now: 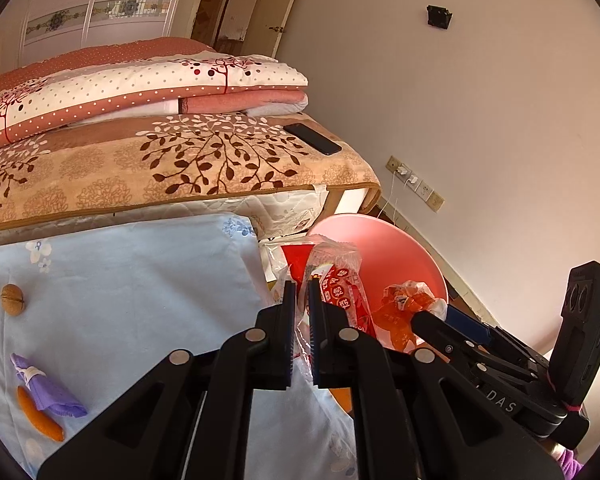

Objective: Collect trash
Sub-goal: 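Carry the snack bag and orange plastic bag over the pink bin, then open both tools over the bin to drop the bags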

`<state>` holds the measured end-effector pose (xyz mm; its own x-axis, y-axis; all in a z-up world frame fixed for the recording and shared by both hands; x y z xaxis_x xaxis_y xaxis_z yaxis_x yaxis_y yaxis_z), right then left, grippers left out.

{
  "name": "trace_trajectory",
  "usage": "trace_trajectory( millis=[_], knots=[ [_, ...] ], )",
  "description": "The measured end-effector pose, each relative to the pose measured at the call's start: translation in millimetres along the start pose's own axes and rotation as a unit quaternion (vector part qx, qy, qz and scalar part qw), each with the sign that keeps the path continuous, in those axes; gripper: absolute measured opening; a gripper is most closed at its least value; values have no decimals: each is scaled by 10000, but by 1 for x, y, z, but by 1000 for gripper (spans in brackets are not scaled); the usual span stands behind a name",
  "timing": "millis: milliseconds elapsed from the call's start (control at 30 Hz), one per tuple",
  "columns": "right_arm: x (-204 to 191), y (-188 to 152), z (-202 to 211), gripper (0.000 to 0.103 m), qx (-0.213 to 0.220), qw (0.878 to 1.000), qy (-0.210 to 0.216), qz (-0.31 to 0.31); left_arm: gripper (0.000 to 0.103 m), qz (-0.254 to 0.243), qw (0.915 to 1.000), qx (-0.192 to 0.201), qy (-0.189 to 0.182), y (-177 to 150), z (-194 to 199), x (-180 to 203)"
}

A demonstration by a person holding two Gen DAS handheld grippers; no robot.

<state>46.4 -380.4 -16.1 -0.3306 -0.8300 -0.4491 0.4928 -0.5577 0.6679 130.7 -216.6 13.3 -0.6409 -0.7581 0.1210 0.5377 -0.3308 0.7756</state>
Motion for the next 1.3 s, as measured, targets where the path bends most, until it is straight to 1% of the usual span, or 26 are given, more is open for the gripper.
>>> trace_trajectory(
  millis=[200, 367, 633, 1000, 1233, 1300],
  knots=[
    [22, 9, -1, 57, 89, 9996, -155, -224, 6, -142, 9999, -55, -45, 8, -17, 15],
    [33, 12, -4, 57, 103, 9992, -233, -305, 6, -283, 9995, -94, -38, 13, -32, 28],
    [48, 19, -12, 57, 95, 9986, -371, -369, 6, -334, 9989, -319, -84, 16, -65, 42],
    [72, 24, -26, 57, 62, 9975, -514, -471, 6, -306, 9978, -586, -43, 20, -106, 46],
    [75, 30, -37, 57, 26, 9976, -523, -445, 6, -219, 9965, -802, -117, 15, -122, 46],
    [75, 31, -39, 57, 13, 9977, -521, -427, 9, -207, 9961, -844, -122, 14, -123, 47]
  ],
)
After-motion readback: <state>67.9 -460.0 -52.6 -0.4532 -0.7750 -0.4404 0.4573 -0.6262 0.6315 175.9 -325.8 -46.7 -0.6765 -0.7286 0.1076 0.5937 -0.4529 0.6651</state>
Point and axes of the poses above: each gripper's, at about its wrist camera, not at the fingertips, and z roughly against the way its jaws point, x to its right, y to its top, the point moved 3 cm from there along -z, roughly the way its jaws point, and after that the axes turned 11 degrees about -z, right-handed, at the moved point
